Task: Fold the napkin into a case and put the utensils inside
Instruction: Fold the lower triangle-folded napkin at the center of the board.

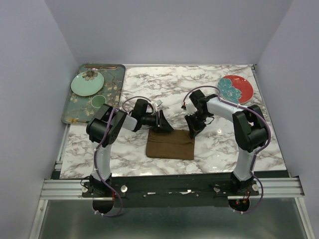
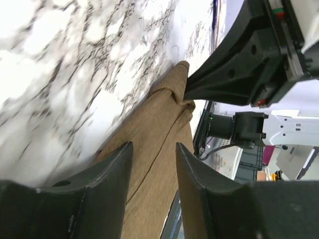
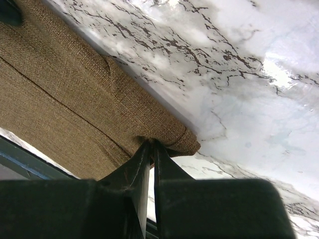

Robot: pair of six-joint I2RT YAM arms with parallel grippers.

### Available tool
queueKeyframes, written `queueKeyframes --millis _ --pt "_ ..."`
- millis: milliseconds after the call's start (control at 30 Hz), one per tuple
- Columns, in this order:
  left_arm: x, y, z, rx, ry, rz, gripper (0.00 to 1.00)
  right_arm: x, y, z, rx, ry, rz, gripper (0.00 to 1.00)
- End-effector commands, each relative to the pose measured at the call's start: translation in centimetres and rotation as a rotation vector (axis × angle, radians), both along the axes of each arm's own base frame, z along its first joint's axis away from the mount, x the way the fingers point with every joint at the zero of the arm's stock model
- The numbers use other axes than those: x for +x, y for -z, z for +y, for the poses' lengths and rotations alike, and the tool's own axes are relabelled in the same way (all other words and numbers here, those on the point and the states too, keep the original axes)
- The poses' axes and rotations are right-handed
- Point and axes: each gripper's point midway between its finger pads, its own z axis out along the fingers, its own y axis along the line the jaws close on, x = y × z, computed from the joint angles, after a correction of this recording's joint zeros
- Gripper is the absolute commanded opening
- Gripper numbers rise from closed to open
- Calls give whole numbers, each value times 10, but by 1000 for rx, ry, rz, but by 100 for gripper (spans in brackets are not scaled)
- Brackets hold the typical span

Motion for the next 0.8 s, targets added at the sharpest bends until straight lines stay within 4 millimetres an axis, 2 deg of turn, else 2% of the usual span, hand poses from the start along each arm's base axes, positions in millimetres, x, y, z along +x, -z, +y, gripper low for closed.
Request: queueKeyframes --millis 0,167,300,333,367,433,467,500,567,600,633,767 --pt "-12 -3 23 -20 -11 26 52 6 37 -22 -149 -23 -28 17" --pt "-11 -9 54 -30 -86 33 50 10 35 -21 -145 -34 -42 17" --pt "8 -52 57 -34 -108 -144 41 15 28 -16 -116 -49 -65 17" --pt "12 -57 55 -13 -112 -169 34 14 23 -13 -97 -50 -70 16" --pt "23 -68 45 6 -125 -209 29 14 20 -12 -88 -49 -71 16" --pt "21 -66 35 69 -108 -197 17 13 15 -10 -74 -50 -79 16" --pt "29 -74 25 87 -110 -236 15 11 13 -10 -71 -52 -79 16" --pt "17 -66 11 119 -61 -230 14 12 12 -11 -69 -52 -84 16" --pt "17 -64 -6 154 -47 -237 9 11 9 -11 -66 -54 -92 16" --pt "15 -54 -12 167 -35 -212 9 10 8 -11 -65 -57 -92 16" --pt "7 -52 -24 171 -15 -201 7 11 7 -11 -64 -56 -94 16" --pt "-4 -38 -43 193 13 -156 1 11 3 -10 -51 -55 -102 16"
